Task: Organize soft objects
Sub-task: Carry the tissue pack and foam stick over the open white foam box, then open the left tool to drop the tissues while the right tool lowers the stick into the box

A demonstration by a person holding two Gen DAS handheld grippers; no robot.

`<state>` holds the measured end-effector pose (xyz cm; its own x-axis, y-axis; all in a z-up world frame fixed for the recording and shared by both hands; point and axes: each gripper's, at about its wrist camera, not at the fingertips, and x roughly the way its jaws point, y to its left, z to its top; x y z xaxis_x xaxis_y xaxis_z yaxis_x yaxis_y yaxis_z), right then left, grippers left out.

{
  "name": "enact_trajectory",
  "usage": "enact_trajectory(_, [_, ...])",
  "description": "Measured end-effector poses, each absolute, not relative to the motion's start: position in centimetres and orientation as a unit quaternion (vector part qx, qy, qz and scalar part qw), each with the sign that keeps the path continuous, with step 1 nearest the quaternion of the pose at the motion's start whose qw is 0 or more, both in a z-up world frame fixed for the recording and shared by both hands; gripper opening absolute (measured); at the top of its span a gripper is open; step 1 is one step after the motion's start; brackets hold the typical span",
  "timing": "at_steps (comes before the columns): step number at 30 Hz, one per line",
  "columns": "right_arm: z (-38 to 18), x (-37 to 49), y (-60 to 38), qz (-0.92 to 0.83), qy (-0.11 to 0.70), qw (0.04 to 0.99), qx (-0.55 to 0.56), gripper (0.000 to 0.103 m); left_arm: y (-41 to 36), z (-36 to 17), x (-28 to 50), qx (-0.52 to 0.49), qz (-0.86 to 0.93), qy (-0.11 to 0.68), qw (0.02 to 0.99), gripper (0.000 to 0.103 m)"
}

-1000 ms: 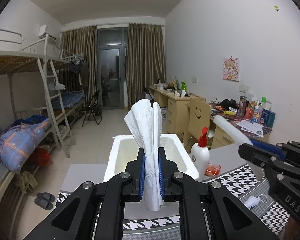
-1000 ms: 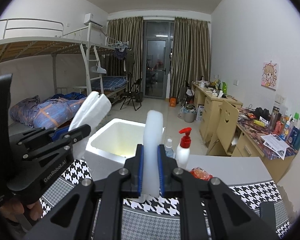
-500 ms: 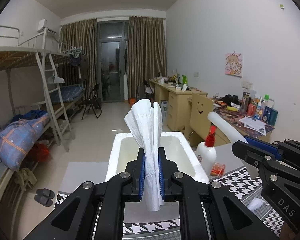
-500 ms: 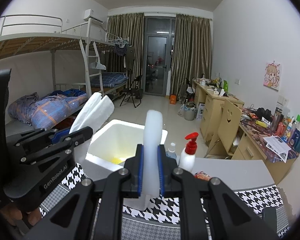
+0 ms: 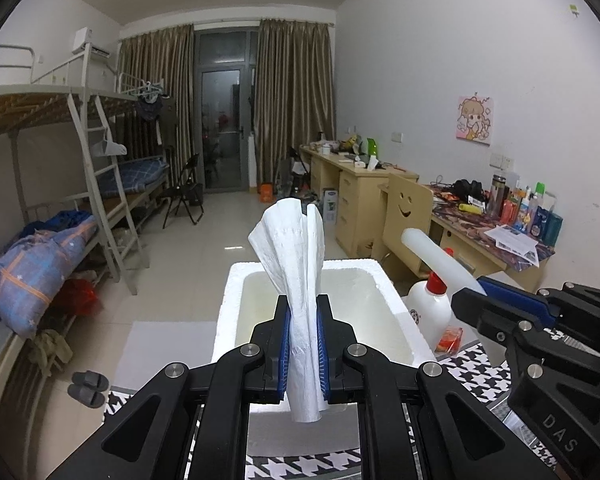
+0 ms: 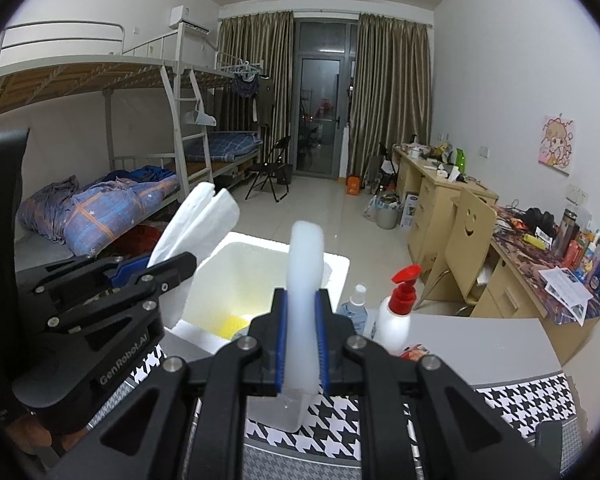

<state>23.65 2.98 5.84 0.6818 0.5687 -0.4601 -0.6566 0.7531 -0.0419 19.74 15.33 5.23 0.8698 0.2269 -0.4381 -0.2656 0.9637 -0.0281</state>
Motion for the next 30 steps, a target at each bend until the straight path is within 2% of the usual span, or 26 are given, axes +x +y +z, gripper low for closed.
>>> enact_trajectory(19, [5.1, 25.8, 4.1, 0.319, 0.241, 0.911, -0.103, 0.017, 17.5, 3.1, 24.1, -0.057, 0.108, 0.265, 0.956, 0.013])
enact_trajectory(20, [5.1, 25.9, 4.1, 0.317, 0.241, 0.911, -0.104, 0.016, 17.6, 3.0, 24.3, -0.057, 0.106, 0.269, 0.956, 0.016])
enact_trajectory(22, [5.2, 26.2, 4.1, 0.315, 0.244, 0.912, -0.103, 0.016, 17.8, 2.8, 24.4, -0.057, 0.105, 0.274, 0.954, 0.04])
enact_trajectory(23, [5.2, 26.3, 4.1, 0.314, 0.244, 0.912, -0.102, 0.017, 17.9, 2.8, 24.3, -0.058, 0.11, 0.273, 0.954, 0.062])
enact_trajectory(24, [5.2, 26.3, 4.1, 0.314, 0.244, 0.912, -0.102, 0.017, 18.1, 2.9, 24.0, -0.059, 0.12, 0.265, 0.955, 0.079])
enact_trajectory(26, [5.3, 26.3, 4.1, 0.314, 0.244, 0.912, -0.102, 0.017, 18.4, 3.0, 23.5, -0.065, 0.131, 0.255, 0.956, 0.09])
enact_trajectory(30, [5.3, 26.3, 4.1, 0.314, 0.245, 0.912, -0.102, 0.017, 18.9, 3.5, 22.9, -0.068, 0.137, 0.251, 0.956, 0.093])
